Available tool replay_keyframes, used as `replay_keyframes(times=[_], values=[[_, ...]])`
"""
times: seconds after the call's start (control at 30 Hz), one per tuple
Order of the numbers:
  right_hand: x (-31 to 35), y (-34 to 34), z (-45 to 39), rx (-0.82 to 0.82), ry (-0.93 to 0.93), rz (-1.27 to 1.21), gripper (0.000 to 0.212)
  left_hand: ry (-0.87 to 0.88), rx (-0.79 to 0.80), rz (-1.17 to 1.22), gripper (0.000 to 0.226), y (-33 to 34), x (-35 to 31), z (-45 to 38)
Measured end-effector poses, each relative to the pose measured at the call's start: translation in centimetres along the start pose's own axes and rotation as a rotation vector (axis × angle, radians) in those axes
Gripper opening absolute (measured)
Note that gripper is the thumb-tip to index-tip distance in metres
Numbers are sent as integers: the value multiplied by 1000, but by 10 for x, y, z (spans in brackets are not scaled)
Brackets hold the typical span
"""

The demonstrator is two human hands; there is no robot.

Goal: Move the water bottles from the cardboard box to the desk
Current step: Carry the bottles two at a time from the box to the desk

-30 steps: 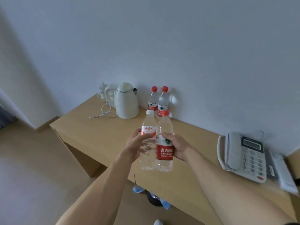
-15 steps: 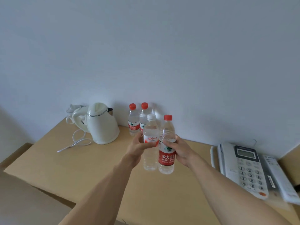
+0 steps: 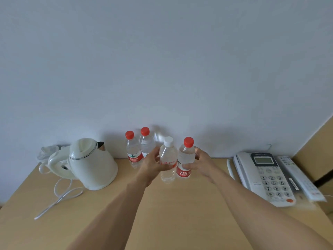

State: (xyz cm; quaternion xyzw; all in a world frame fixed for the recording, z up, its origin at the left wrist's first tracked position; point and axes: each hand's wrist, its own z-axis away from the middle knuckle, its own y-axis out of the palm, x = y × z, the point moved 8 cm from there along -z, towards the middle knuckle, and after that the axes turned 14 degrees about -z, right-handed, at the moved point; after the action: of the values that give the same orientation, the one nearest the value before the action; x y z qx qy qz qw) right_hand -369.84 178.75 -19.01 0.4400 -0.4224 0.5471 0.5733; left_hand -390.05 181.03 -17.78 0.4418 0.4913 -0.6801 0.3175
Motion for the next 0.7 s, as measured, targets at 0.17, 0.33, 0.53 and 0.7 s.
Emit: replay_keyframes(times=[0.17,0.33,0.53,0.7], values=[[-5,-2,-8,-66,26,107,64,-10,20,-6,59,3,10,-7],[-4,1,-10,-66,25,165,63,-3,15,50,61,2,14,-8],[-2,7,-9,-61,30,223,63,10,8,-39,62,0,18,-8],[2,7,-3,-72,-6,241,59,51,-12,-263,61,-6,2,1]])
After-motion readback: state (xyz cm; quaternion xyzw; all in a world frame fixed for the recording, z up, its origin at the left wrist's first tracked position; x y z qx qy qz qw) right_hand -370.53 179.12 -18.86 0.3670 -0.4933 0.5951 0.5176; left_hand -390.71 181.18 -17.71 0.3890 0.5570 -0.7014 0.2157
